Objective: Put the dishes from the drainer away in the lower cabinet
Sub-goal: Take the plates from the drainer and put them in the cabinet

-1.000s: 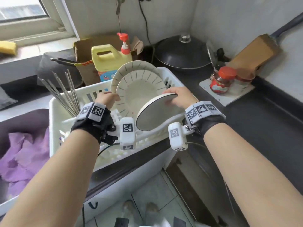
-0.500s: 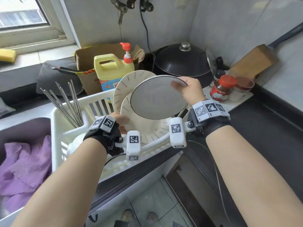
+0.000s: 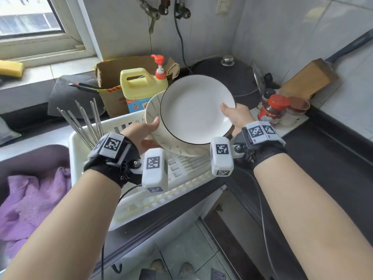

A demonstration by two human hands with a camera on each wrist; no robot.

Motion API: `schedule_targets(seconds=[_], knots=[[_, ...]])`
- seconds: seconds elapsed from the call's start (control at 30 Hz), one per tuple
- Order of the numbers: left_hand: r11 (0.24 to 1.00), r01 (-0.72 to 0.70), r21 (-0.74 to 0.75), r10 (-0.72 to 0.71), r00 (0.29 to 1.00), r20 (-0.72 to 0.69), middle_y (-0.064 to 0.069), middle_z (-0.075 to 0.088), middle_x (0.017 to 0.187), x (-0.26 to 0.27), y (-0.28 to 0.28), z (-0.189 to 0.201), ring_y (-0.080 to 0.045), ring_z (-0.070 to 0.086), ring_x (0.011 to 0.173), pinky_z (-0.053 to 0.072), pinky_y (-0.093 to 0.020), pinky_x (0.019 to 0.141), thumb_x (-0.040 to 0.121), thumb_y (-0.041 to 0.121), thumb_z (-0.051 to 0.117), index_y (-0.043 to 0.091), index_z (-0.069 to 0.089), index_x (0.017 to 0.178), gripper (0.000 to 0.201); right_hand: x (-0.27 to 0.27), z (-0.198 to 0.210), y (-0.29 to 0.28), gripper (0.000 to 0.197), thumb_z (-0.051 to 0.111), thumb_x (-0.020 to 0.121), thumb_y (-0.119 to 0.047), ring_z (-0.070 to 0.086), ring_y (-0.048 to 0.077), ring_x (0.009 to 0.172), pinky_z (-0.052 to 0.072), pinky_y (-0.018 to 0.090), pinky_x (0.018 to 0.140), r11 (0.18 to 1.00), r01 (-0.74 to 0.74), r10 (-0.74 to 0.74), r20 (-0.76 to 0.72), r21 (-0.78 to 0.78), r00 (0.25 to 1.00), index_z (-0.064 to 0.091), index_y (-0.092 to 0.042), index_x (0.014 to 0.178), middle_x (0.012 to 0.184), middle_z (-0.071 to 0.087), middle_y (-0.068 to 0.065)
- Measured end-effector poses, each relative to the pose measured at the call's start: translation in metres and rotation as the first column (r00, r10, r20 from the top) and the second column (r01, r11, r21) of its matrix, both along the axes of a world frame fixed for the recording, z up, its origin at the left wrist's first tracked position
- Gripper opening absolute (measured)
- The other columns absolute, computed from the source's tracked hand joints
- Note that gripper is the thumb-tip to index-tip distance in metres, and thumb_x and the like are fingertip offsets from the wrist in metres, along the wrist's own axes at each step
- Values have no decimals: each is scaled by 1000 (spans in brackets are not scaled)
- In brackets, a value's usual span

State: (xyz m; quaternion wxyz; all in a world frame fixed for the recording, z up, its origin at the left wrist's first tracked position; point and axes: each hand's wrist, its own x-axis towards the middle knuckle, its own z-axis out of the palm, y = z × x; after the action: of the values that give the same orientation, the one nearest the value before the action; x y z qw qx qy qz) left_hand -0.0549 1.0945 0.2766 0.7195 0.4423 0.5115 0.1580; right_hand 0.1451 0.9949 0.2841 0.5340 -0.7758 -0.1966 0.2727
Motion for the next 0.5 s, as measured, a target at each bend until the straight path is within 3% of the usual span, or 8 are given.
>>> schedule_targets(seconds=[0.07,0.17,0.23,0.3,0.37,0.43,0.5], knots=[[999,25,30,-27,998,49,-7,61,94,1,-2,8,-22,63,79,59,-29,55,91,27,53,8,47,115,31,-2,5,1,34,57,87,-20,63,36,107,50,50,95,1000,21,-21,2,-13,1000,62,1,114,118,65,21],[997,57,49,-63,991,117,-7,59,93,2,-2,16,-21,69,67,55,-27,43,92,26,51,7,45,118,33,-2,11,1,32,60,84,-20,64,36,104,50,49,94,998,56,-54,56,-39,997,65,0,109,115,67,20],[998,50,43,-56,987,150,-8,60,95,4,-4,19,-19,71,51,54,-27,41,91,28,52,8,45,119,35,-1,16,0,31,60,81,-21,63,33,101,50,43,94,996,86,-80,138,-38,987,67,-2,104,107,69,16],[1000,22,-1,-21,982,188,-8,61,93,6,-9,22,-20,70,46,56,-32,42,90,28,54,10,47,113,29,-1,21,-2,33,58,80,-25,59,29,95,47,32,85,992,104,-83,246,-72,966,67,-5,106,100,65,12],[1000,13,-25,-7,976,218,-9,61,92,8,-13,24,-22,70,46,55,-33,41,90,27,55,9,47,114,31,-2,22,-6,36,56,79,-29,57,30,100,44,32,83,989,101,-58,343,-109,938,67,-9,107,107,63,13],[999,9,-31,-2,975,223,-9,61,93,9,-16,26,-22,70,46,54,-32,41,89,26,56,9,44,120,38,-4,19,-11,32,57,80,-26,59,33,105,48,39,91,992,85,-55,296,-88,954,67,-11,106,109,64,13],[999,23,-42,-13,973,232,-8,61,91,11,-16,29,-24,71,50,56,-35,42,88,27,57,10,45,116,34,-3,13,-15,27,58,82,-19,63,31,100,50,48,94,997,80,-79,118,-5,990,67,-14,107,99,66,8]])
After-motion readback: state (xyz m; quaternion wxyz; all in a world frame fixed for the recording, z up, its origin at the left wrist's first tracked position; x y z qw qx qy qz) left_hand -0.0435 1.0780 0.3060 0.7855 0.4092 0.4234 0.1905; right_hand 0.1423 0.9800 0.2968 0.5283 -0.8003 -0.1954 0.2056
